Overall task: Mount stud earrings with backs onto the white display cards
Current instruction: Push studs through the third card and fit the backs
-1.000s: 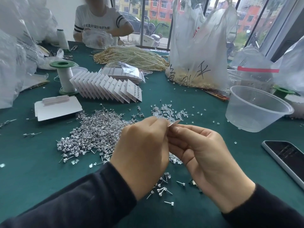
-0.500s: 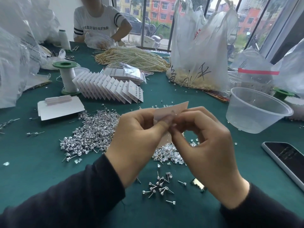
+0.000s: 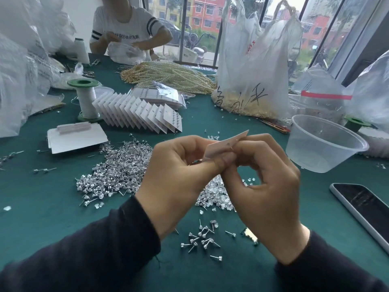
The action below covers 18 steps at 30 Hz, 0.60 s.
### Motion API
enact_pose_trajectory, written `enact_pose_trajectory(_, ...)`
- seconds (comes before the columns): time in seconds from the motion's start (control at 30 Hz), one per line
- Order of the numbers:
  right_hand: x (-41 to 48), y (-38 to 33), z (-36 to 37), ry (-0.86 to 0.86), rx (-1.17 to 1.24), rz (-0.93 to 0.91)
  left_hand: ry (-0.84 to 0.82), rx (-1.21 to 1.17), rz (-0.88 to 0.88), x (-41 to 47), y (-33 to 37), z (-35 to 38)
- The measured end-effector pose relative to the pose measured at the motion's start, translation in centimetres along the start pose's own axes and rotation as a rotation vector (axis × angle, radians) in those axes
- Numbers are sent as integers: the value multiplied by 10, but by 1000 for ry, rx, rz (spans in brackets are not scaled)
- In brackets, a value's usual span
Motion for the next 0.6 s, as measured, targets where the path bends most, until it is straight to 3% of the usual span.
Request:
enact_pose_trajectory(0.27, 1, 2, 3, -50, 57, 63, 7, 187, 1, 0, -3, 0)
enact_pose_trajectory(0.4, 12, 18, -7, -180, 133, 199, 131, 304, 22, 4, -5, -11)
enact_pose_trajectory(0.53, 26, 77, -37, -475, -312, 504, 225, 353, -1, 7, -8, -23)
enact_pose_trajectory(0.6, 20, 99, -42, -616, -415, 631, 233, 290, -52, 9, -13, -25)
Point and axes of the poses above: each hand's wrist, its own x-axis towards the middle knuckle, its own z-axis out of the palm, y = z × x, the point moved 3 cm from there along x, towards the middle knuckle, and after that the axes turned 1 degree about -y, right-handed, at the moved point
